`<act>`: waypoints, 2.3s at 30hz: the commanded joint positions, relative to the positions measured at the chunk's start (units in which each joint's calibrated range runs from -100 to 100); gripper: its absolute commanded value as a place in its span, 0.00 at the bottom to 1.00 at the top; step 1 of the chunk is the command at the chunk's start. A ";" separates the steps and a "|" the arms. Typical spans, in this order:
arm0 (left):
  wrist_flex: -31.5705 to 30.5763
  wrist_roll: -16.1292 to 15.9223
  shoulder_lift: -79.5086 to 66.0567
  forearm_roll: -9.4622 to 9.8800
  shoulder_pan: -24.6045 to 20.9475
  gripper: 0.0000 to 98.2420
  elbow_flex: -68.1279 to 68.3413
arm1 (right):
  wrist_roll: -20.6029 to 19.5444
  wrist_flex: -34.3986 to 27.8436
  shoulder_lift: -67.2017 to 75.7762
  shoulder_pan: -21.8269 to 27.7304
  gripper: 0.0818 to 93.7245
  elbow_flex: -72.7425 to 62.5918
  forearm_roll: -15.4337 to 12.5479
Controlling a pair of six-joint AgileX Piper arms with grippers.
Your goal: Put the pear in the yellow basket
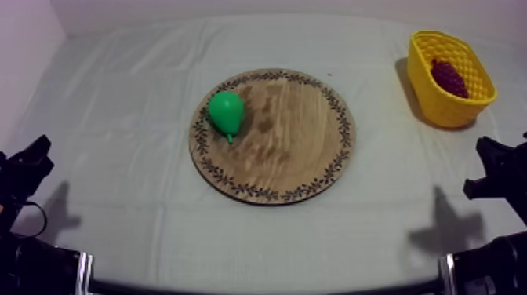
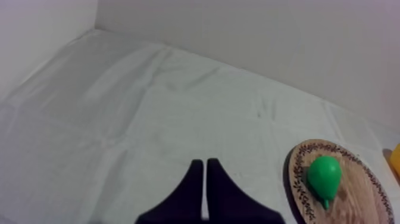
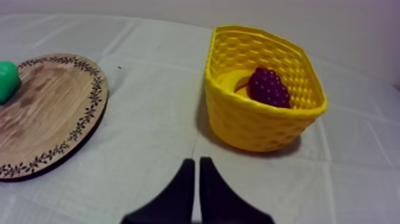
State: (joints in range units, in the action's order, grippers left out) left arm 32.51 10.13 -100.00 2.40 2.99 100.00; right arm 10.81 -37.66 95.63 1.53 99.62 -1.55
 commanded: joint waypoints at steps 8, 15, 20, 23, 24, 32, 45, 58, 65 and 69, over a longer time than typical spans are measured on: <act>-0.01 0.00 0.00 0.02 0.01 0.00 0.00 | 0.01 -0.16 0.04 0.00 0.00 0.05 0.01; -0.01 0.00 0.00 0.02 0.01 0.00 0.00 | 0.01 -0.16 0.04 0.00 0.00 0.05 0.01; -0.01 0.00 0.00 0.02 0.01 0.00 0.00 | 0.01 -0.16 0.04 0.00 0.00 0.05 0.01; -0.01 0.00 0.00 0.02 0.01 0.00 0.00 | 0.01 -0.16 0.04 0.00 0.00 0.05 0.01; -0.01 0.00 0.00 0.02 0.01 0.00 0.00 | 0.01 -0.16 0.04 0.00 0.00 0.05 0.01; -0.01 0.00 0.00 0.02 0.01 0.00 0.00 | 1.06 -0.16 0.04 0.00 0.02 0.05 0.01; -0.01 0.00 0.00 0.02 0.01 0.00 0.00 | 2.05 -0.16 0.04 0.00 0.00 0.05 0.01; -0.01 0.00 0.00 0.02 0.01 0.00 0.00 | 3.65 3.76 -1.78 -1.69 0.00 -2.70 -0.42; -0.01 0.00 0.00 0.02 0.01 0.00 0.00 | 4.09 3.94 -13.14 -4.70 0.00 -16.80 -1.62; -0.01 0.00 0.00 0.02 0.01 0.00 0.00 | 4.62 2.59 -22.70 -5.80 0.00 -28.26 -3.38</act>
State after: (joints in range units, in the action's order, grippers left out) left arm 32.51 10.13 -100.00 2.40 2.99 100.00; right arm 15.20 -34.47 79.16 -4.09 79.66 -4.38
